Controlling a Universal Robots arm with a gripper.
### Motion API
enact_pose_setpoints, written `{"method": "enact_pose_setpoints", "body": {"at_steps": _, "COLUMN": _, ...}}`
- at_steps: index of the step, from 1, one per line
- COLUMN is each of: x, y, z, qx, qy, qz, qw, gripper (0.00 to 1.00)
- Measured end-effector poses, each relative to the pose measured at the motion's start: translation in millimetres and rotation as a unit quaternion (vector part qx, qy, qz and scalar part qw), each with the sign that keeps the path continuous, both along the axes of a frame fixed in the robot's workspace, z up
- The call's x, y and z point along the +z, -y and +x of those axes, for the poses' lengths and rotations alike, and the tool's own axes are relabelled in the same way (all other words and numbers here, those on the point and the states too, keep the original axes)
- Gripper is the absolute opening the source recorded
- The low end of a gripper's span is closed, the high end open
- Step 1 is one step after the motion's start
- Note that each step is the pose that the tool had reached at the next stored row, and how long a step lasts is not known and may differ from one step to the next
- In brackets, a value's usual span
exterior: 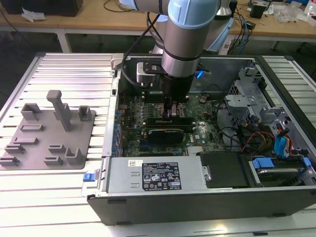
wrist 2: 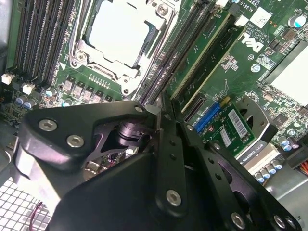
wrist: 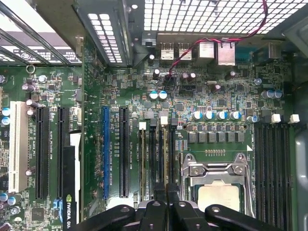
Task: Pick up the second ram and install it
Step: 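Insert the second ram into the second slot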
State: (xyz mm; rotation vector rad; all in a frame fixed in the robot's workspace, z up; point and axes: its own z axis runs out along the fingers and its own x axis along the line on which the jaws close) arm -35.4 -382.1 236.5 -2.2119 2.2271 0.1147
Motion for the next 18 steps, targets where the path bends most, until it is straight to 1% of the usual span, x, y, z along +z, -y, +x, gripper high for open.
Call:
{"method": "enact_pose_setpoints", "body": {"at_steps": 5, "x": -3.4, "y": 0.0, "z": 0.0, "qx": 0.000, "qy": 0.0000, "qz": 0.0000, "qw": 1.0000, "gripper": 0.09}}
{"method": "enact_pose_setpoints", "body": {"at_steps": 8, "x": -3.8, "y": 0.0, "z": 0.0, "qx": 0.000, "qy": 0.0000, "qz": 0.0001, "qw": 1.0000, "gripper": 0.09}}
{"method": "enact_pose_setpoints", "body": {"at_steps": 10, "x": 0.2, "y": 0.0, "z": 0.0, "qx": 0.000, "qy": 0.0000, "qz": 0.0001, "qw": 1.0000, "gripper": 0.09}}
{"method": "enact_pose_setpoints", "body": {"at_steps": 12, "x": 1.3, "y": -0.1, "z": 0.0, "qx": 0.000, "qy": 0.0001, "qz": 0.0002, "qw": 1.0000, "gripper": 0.09}}
{"method": "enact_pose_setpoints", "body": {"at_steps": 13, "x": 1.4, "y": -0.1, "z": -0.1, "qx": 0.000, "qy": 0.0021, "qz": 0.0001, "qw": 1.0000, "gripper": 0.09}}
{"method": "enact_pose_setpoints", "body": {"at_steps": 14, "x": 1.4, "y": 0.0, "z": -0.1, "qx": 0.000, "qy": 0.0050, "qz": 0.0001, "qw": 1.0000, "gripper": 0.09}}
{"method": "enact_pose_setpoints", "body": {"at_steps": 15, "x": 1.4, "y": 0.0, "z": 0.0, "qx": 0.000, "qy": 0.0061, "qz": 0.0001, "qw": 1.0000, "gripper": 0.09}}
{"method": "enact_pose_setpoints", "body": {"at_steps": 18, "x": 1.2, "y": 0.0, "z": -0.4, "qx": 0.000, "qy": 0.0077, "qz": 0.0000, "qw": 1.0000, "gripper": 0.09}}
